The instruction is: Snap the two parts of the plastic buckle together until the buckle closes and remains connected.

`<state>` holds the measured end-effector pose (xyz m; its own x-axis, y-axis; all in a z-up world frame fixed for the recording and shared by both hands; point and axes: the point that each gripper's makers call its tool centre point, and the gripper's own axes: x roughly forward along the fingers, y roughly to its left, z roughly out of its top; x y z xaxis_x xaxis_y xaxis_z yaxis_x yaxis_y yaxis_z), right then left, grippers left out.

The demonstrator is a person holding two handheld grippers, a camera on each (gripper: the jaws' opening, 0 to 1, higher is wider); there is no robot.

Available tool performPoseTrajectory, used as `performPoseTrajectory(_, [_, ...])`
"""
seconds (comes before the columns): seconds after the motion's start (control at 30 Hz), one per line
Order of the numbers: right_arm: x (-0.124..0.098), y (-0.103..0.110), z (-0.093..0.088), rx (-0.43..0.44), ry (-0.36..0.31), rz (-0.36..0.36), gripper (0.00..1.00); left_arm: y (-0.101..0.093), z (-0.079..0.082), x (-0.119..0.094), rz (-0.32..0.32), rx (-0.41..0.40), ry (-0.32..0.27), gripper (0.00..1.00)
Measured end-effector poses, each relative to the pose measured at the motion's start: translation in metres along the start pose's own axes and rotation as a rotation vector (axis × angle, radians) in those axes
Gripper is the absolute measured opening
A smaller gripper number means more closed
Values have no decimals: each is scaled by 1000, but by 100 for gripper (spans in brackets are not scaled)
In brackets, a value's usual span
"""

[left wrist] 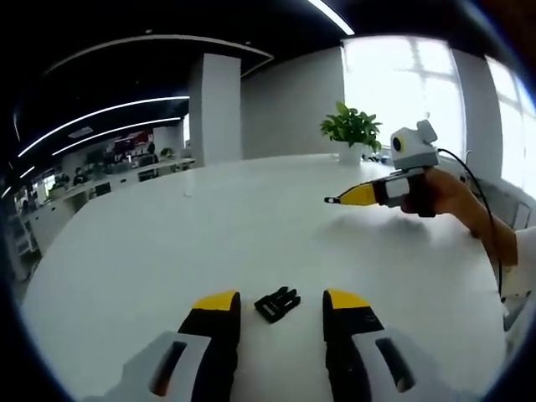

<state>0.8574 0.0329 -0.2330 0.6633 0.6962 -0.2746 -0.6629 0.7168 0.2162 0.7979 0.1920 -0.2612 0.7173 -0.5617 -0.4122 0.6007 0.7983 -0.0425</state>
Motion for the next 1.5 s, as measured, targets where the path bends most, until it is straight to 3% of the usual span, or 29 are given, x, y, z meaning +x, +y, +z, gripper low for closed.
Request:
performPoseTrajectory(0.13, [0,-1,1,0,-2,2,11,0,1,0,0,18,-3,48])
performPoseTrajectory(0.37, [1,1,5,-15,-7,6,11,2,10,-1,-23,67,-57,50])
performPoseTrajectory(0.63, [-4,8,8,-91,2,2,11,15,18,-7,-70,23,-101,52])
performPoseTrajectory(0.77, [-8,11,3,-96,8,16,11,18,19,-8,-84,54,-97,52])
performPoseTrajectory(1.17, [-16,20,-12,-144,47,50,11,10,15,-5,-223,53,-68,50])
performPoseTrajectory(1.5, [-17,30,-24,-162,80,72,11,6,11,-6,-247,87,-38,50])
